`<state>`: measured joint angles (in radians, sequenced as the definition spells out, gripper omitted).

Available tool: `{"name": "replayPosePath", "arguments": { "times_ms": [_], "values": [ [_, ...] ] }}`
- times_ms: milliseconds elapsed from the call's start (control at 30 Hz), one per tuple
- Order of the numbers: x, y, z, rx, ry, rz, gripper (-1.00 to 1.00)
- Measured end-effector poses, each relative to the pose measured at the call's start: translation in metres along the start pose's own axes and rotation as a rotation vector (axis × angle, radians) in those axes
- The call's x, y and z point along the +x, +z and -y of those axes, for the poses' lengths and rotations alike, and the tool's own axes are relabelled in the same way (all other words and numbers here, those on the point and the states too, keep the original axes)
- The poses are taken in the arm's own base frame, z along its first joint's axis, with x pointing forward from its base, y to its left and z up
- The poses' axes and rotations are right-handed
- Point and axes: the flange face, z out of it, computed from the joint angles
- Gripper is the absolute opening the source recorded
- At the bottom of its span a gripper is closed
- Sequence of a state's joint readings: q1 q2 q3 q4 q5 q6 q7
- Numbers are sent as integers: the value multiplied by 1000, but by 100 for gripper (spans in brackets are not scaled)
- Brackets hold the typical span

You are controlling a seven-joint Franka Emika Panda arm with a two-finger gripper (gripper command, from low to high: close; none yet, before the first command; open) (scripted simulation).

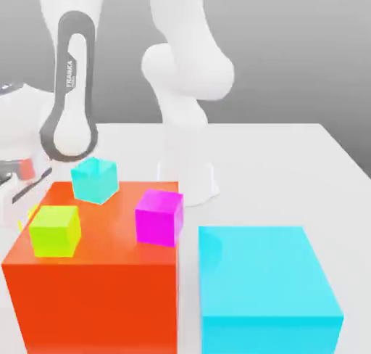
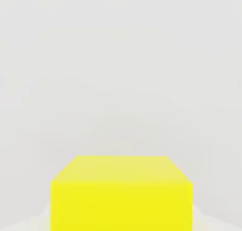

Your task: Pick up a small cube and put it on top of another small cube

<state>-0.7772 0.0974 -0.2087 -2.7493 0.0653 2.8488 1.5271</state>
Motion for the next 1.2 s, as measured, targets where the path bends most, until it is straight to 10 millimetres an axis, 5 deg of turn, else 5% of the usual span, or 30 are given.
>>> {"name": "replayPosePath", "arguments": {
  "times_ms": [467,800,900,1033,1200],
  "values": [
    [-139,-58,87,99,-296,-14,-100],
    [-276,-113,107,186,-510,-17,-100],
    [-328,-143,88,188,-567,16,-100],
    [-400,-201,23,139,-643,97,-100],
    [-395,-233,-20,74,-616,128,-100]
  ]
}}
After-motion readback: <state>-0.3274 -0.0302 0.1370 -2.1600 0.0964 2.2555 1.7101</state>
